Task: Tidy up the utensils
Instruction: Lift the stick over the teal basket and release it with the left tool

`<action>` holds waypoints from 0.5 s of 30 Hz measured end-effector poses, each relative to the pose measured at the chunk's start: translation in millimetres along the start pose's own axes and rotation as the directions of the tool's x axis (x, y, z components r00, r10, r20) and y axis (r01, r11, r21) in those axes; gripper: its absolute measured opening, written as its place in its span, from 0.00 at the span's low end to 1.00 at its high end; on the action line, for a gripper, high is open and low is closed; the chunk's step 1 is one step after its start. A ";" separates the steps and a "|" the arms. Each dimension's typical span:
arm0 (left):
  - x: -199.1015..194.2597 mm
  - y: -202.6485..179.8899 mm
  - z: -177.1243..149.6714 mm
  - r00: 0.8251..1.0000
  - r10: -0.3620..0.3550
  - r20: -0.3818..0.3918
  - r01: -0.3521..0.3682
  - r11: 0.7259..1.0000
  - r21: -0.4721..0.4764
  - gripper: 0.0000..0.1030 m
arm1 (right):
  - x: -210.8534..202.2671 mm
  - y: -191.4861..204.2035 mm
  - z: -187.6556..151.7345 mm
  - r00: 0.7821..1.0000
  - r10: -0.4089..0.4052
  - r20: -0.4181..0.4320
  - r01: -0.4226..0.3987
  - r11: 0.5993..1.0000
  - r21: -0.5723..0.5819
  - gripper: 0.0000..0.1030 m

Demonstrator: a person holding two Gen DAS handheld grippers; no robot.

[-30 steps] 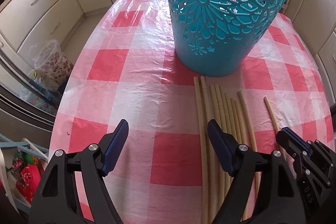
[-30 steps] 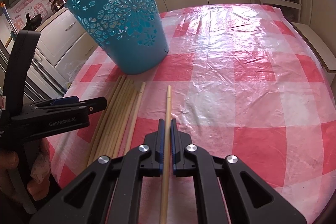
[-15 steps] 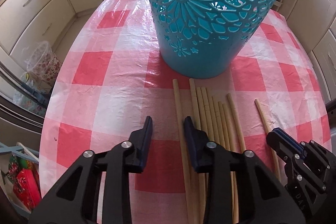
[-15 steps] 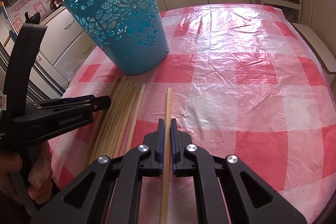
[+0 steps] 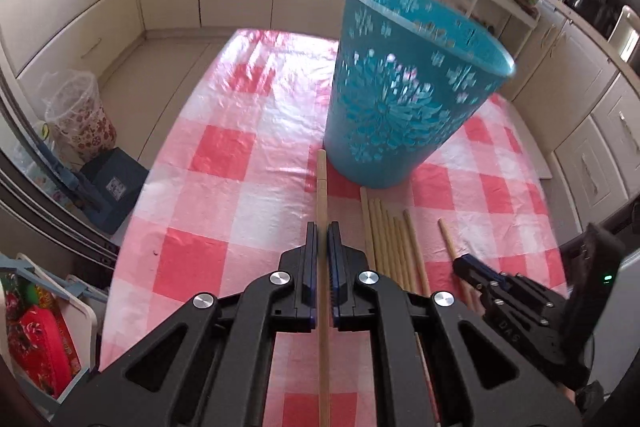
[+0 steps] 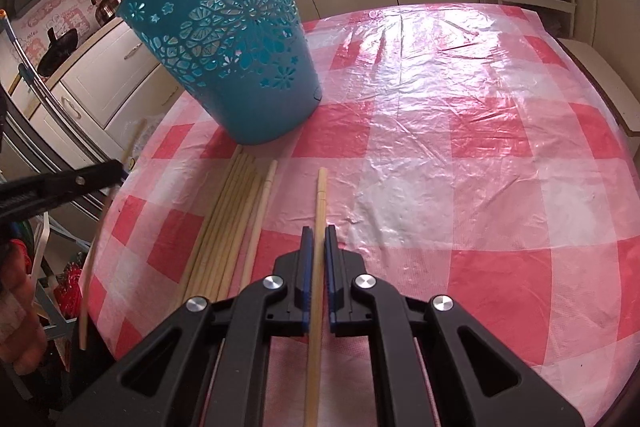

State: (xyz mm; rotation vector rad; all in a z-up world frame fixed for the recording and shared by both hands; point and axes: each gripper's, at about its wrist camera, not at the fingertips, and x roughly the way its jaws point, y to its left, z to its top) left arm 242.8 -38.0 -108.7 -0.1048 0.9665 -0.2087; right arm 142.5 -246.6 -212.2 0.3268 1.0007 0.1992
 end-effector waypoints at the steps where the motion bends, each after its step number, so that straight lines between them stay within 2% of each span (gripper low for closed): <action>1: -16.0 -0.9 3.7 0.999 -0.009 0.043 0.009 1.000 -0.004 0.05 | 0.1 -0.3 0.0 1.000 0.003 0.001 -0.003 1.000 0.004 0.06; 4: -65.2 -4.2 21.5 0.980 -0.029 0.195 0.030 1.000 -0.001 0.05 | -0.3 -0.7 -0.5 1.000 0.007 0.005 -0.007 1.000 0.010 0.06; 8: -112.9 -18.7 52.2 0.924 -0.046 0.381 0.040 0.999 0.023 0.05 | -0.3 -1.5 -0.3 1.000 0.016 0.007 -0.017 1.000 0.019 0.06; 13: -113.9 -47.9 104.2 0.855 -0.047 0.517 0.033 0.999 0.037 0.05 | -1.2 -4.3 -0.8 1.000 0.024 0.009 -0.025 0.999 0.026 0.06; 15: -104.9 -56.1 124.8 0.834 -0.048 0.549 0.044 0.999 0.021 0.05 | -1.3 -5.8 -1.1 0.999 0.033 0.010 -0.033 0.999 0.034 0.06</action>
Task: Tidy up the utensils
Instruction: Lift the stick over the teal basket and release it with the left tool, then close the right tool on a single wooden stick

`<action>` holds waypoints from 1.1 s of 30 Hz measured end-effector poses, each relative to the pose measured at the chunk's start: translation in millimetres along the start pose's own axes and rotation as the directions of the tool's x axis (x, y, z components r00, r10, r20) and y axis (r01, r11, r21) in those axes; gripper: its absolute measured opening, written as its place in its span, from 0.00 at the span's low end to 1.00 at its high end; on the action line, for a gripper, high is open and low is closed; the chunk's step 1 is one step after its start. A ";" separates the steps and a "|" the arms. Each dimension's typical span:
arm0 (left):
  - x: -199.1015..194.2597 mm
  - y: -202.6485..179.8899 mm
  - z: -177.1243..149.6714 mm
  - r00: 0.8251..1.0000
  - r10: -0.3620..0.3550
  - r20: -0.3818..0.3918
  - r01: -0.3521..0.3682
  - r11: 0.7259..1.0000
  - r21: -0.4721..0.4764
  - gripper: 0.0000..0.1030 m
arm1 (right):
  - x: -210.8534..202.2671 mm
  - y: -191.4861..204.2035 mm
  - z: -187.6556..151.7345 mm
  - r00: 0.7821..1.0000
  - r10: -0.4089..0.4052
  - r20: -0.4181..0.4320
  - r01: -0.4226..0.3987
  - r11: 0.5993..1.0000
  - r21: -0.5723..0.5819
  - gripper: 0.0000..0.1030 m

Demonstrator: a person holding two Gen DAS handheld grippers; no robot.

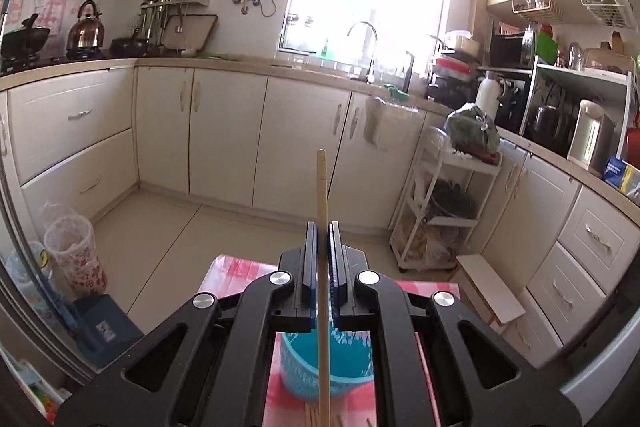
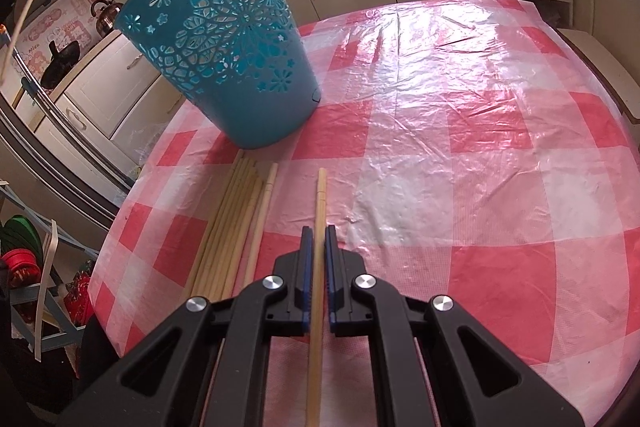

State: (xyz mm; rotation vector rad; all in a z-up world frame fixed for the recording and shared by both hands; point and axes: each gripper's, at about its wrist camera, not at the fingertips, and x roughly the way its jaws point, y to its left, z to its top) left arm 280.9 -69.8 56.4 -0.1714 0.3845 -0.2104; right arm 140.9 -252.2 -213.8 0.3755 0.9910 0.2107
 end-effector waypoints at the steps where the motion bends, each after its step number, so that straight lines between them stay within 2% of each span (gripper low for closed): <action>1: 11.3 -1.7 4.8 1.000 0.003 0.014 -0.003 1.000 -0.016 0.05 | -0.1 -0.8 0.1 1.000 0.005 0.000 -0.005 1.000 0.005 0.06; 6: 63.0 -8.0 -0.2 0.999 0.011 0.043 -0.009 0.999 -0.046 0.05 | -0.8 -4.5 0.4 1.000 0.025 -0.003 -0.025 0.999 0.022 0.06; 11: 102.8 -4.4 -29.9 0.998 0.048 -0.042 -0.050 0.998 -0.040 0.05 | -0.8 -6.3 0.7 0.999 0.040 -0.006 -0.040 0.999 0.035 0.06; 16: 107.2 -4.0 -59.2 0.990 0.085 -0.115 -0.083 0.996 0.028 0.06 | -1.7 -6.8 0.8 0.999 0.041 -0.006 -0.040 0.999 0.037 0.06; 18: 104.6 -2.9 -66.8 0.983 0.098 -0.154 -0.091 0.994 0.053 0.09 | -0.8 -5.7 0.8 0.999 0.037 -0.006 -0.037 0.999 0.034 0.06; 19: 101.8 -1.4 -70.6 0.979 0.115 -0.171 -0.105 0.992 0.065 0.17 | -0.8 -5.7 0.8 0.999 0.038 -0.006 -0.038 0.999 0.033 0.08; 20: 97.2 0.7 -73.0 0.973 0.132 -0.187 -0.121 0.990 0.071 0.29 | -0.1 -4.6 0.9 0.999 0.042 -0.005 -0.042 0.999 0.030 0.12; 21: 90.0 4.0 -74.2 0.972 0.138 -0.191 -0.127 0.989 0.068 0.35 | 0.0 -3.4 0.7 0.999 0.050 -0.004 -0.050 0.998 0.023 0.15; 23: 67.0 12.1 -77.2 0.971 0.160 -0.180 -0.153 0.987 0.055 0.58 | 0.2 1.4 0.1 0.998 0.067 -0.004 -0.067 0.998 -0.003 0.27; 25: 42.2 20.8 -82.8 0.968 0.179 -0.174 -0.172 0.984 0.056 0.69 | 0.1 7.0 -0.8 0.998 0.059 -0.003 -0.059 0.998 -0.029 0.30; 28: 8.0 36.7 -97.4 0.965 0.189 -0.182 -0.182 0.982 0.053 0.80 | -0.1 14.2 -2.0 1.000 0.024 -0.007 -0.024 0.998 -0.053 0.31; 33: -26.9 70.8 -136.1 0.941 0.180 -0.286 -0.179 0.983 0.031 0.81 | 3.7 21.2 2.6 0.999 -0.019 -0.038 0.017 0.999 -0.046 0.31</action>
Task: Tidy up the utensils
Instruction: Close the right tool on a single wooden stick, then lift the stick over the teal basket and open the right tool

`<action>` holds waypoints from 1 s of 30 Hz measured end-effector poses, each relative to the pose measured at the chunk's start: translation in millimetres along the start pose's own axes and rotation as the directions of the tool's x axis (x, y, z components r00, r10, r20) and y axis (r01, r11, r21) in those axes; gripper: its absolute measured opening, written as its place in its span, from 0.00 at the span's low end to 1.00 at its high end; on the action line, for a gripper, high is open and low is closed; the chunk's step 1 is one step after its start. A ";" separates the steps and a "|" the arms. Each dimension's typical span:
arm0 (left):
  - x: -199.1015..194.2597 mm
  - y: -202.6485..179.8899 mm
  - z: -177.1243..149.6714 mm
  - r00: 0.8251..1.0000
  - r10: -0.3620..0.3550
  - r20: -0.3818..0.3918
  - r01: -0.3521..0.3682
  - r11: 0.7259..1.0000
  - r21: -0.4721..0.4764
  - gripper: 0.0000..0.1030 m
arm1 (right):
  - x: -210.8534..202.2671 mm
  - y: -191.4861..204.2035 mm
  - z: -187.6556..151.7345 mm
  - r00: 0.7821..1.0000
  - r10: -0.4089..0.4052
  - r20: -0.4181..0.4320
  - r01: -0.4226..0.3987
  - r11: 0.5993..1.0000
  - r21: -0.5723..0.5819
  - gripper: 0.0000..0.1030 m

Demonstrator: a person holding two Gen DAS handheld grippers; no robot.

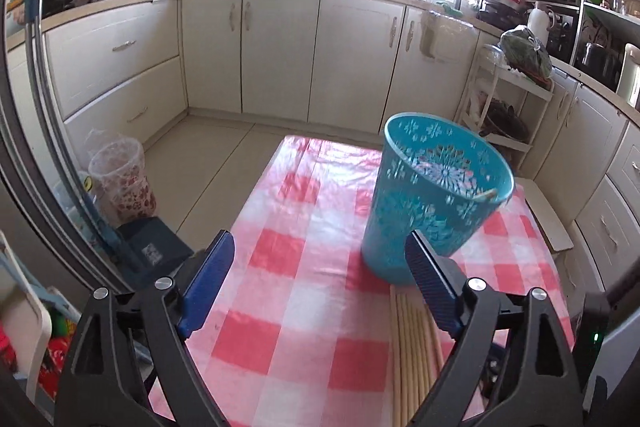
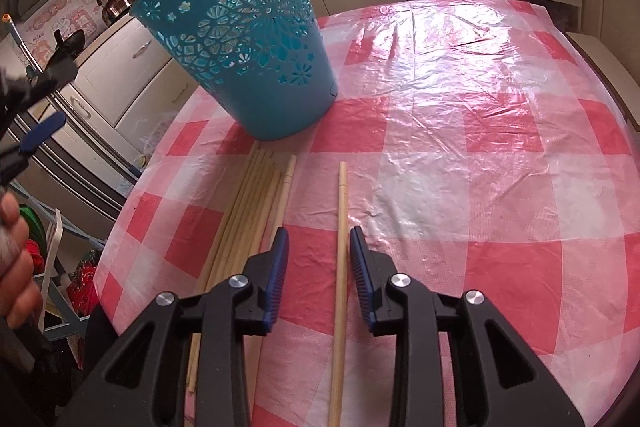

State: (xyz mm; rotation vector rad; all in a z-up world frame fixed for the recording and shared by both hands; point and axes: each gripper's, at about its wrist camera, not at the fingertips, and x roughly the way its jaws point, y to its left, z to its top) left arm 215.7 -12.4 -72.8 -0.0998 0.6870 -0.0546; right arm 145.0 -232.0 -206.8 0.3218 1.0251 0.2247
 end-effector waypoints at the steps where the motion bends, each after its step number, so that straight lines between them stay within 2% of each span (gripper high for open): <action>1: -0.8 5.8 -7.3 1.000 -0.007 -0.020 0.007 1.000 -0.010 0.81 | 1.2 2.4 1.0 1.000 -0.024 -0.005 0.024 1.000 -0.020 0.28; 3: -2.7 17.5 -22.8 0.998 -0.015 -0.059 0.013 0.999 -0.037 0.81 | 3.1 8.6 2.1 0.996 -0.094 -0.013 0.092 0.993 -0.078 0.21; 5: -4.7 25.6 -35.3 0.996 -0.026 -0.084 0.021 0.998 -0.056 0.81 | 7.7 18.5 1.9 0.984 -0.177 -0.012 0.173 0.971 -0.167 0.09; 7: -6.8 30.9 -46.2 0.995 -0.021 -0.102 0.015 0.998 -0.057 0.81 | 11.8 31.7 -0.8 0.964 -0.266 0.015 0.259 0.923 -0.283 0.08; 9: -9.2 31.7 -53.5 0.994 -0.020 -0.109 0.014 0.999 -0.049 0.81 | 12.7 35.3 -1.4 0.960 -0.279 0.016 0.271 0.915 -0.300 0.06; 13: -12.0 30.2 -63.1 0.992 -0.024 -0.122 0.020 0.999 -0.038 0.81 | -3.0 14.4 -1.0 0.984 -0.179 0.007 0.179 0.973 -0.145 0.06; 15: -10.3 31.4 -67.9 0.991 -0.022 -0.133 0.018 0.999 -0.036 0.82 | -19.7 2.9 -2.0 0.994 -0.104 0.041 0.106 0.993 -0.057 0.06; 17: -5.8 32.9 -70.3 0.988 -0.027 -0.153 0.020 0.999 -0.048 0.82 | -38.6 -3.9 -0.5 0.995 -0.031 0.093 0.030 0.999 0.010 0.06; 19: -2.0 34.7 -74.3 0.985 -0.030 -0.173 0.020 0.998 -0.059 0.82 | -56.2 -2.1 5.9 0.988 0.028 0.153 -0.034 0.999 0.035 0.06; 22: -0.6 35.5 -78.1 0.982 -0.029 -0.184 0.018 0.998 -0.061 0.82 | -83.0 12.3 24.6 0.964 0.092 0.249 -0.101 0.994 0.027 0.06; 24: -1.5 34.7 -78.5 0.982 -0.031 -0.187 0.020 0.998 -0.063 0.82 | -100.2 22.3 40.4 0.936 0.145 0.320 -0.157 0.988 0.011 0.06; 30: -5.2 30.8 -78.4 0.982 -0.044 -0.185 0.033 0.997 -0.064 0.82 | -132.3 52.5 105.6 0.827 0.216 0.518 -0.232 0.972 -0.034 0.06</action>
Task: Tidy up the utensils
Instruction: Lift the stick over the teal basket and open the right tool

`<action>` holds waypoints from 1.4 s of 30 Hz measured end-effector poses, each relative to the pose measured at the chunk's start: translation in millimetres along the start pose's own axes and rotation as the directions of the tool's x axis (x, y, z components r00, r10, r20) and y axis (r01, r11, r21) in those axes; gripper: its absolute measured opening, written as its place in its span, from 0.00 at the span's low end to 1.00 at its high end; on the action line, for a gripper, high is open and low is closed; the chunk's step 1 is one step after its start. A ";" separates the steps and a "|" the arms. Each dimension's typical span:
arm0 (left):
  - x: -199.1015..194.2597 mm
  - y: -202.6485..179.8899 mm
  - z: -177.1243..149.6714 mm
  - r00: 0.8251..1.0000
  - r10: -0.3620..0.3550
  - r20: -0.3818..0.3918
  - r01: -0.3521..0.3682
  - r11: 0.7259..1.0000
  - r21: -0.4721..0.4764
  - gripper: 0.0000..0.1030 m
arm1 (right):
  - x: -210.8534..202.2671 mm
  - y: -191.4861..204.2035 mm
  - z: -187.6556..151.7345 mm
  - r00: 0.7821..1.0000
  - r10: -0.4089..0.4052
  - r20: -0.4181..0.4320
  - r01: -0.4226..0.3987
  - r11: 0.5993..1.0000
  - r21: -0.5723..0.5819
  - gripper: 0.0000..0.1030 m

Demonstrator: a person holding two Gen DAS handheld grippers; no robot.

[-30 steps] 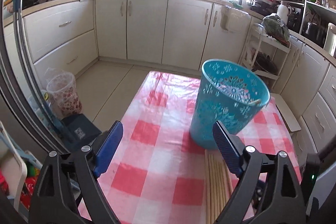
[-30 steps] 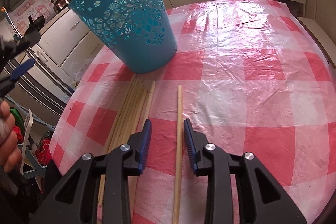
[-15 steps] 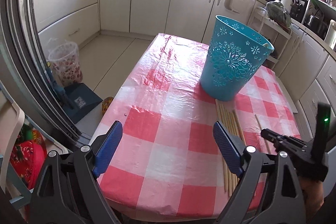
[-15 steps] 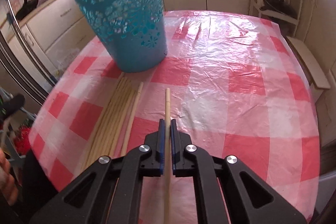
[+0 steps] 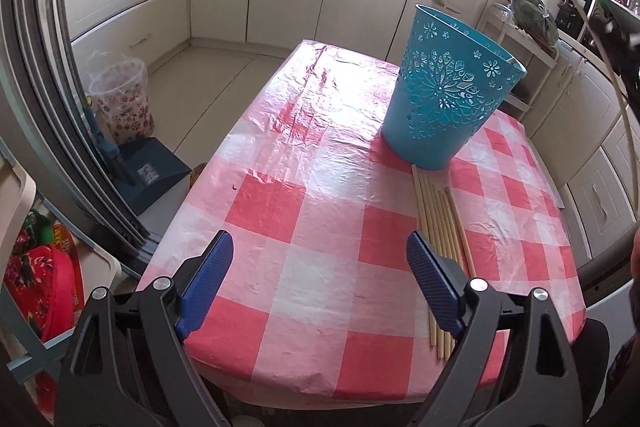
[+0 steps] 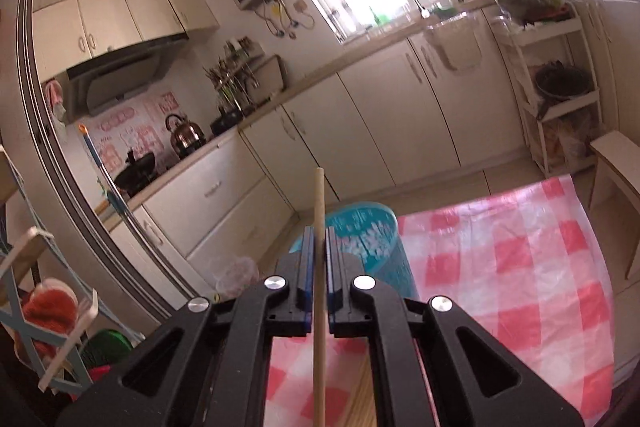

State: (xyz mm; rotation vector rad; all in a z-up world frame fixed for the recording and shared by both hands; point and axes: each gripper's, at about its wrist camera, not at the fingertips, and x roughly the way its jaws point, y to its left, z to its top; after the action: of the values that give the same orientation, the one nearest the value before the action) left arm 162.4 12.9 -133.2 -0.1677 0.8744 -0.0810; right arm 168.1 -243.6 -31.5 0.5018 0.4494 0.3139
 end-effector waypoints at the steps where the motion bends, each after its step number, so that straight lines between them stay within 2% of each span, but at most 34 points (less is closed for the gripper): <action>1: -0.6 -0.4 0.0 1.000 -0.003 0.001 0.003 1.000 0.000 0.82 | 5.3 5.3 11.9 0.999 0.009 0.034 -0.009 1.000 -0.004 0.06; 5: -3.2 -1.4 -0.1 1.000 -0.011 0.009 0.011 1.000 -0.003 0.82 | 37.2 19.1 45.7 0.991 0.015 0.130 -0.009 0.999 -0.047 0.06; 9: -2.7 -2.8 -0.4 1.000 -0.026 0.005 0.026 1.000 -0.007 0.82 | 73.4 12.1 60.8 0.986 -0.031 0.164 0.040 0.998 -0.051 0.06; 15: 6.0 0.5 -1.7 0.999 -0.044 -0.021 0.044 0.999 -0.028 0.83 | 110.4 -3.4 53.2 0.988 -0.098 0.116 0.103 0.994 -0.042 0.06; 26: 15.8 5.5 -2.5 0.997 -0.057 -0.043 0.054 0.997 -0.056 0.83 | 123.4 -6.0 36.1 0.989 -0.133 0.060 0.139 0.985 -0.106 0.06; 30: 14.2 7.6 -2.4 0.998 -0.057 -0.040 0.054 0.997 -0.062 0.83 | 120.7 -5.3 28.6 0.992 -0.125 0.028 0.127 0.983 -0.130 0.06; 34: 8.7 8.3 -1.6 0.998 -0.055 -0.029 0.054 0.997 -0.062 0.83 | 103.6 -3.5 23.2 0.991 -0.128 0.028 0.130 0.982 -0.138 0.21; 39: -1.3 7.1 -0.4 0.998 -0.054 -0.010 0.054 0.997 -0.054 0.83 | 55.4 -3.7 19.6 0.989 -0.127 0.075 0.136 0.982 -0.130 0.21; 42: -6.7 6.9 -1.3 0.998 -0.056 -0.002 0.055 0.997 -0.052 0.83 | 18.9 -6.1 8.8 0.982 -0.162 0.095 0.172 0.978 -0.115 0.21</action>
State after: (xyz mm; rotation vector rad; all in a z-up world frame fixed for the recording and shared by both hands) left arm 157.1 20.4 -130.1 -0.2400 0.8761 -0.1108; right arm 189.7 -244.6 -34.1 0.3532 0.3841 0.1563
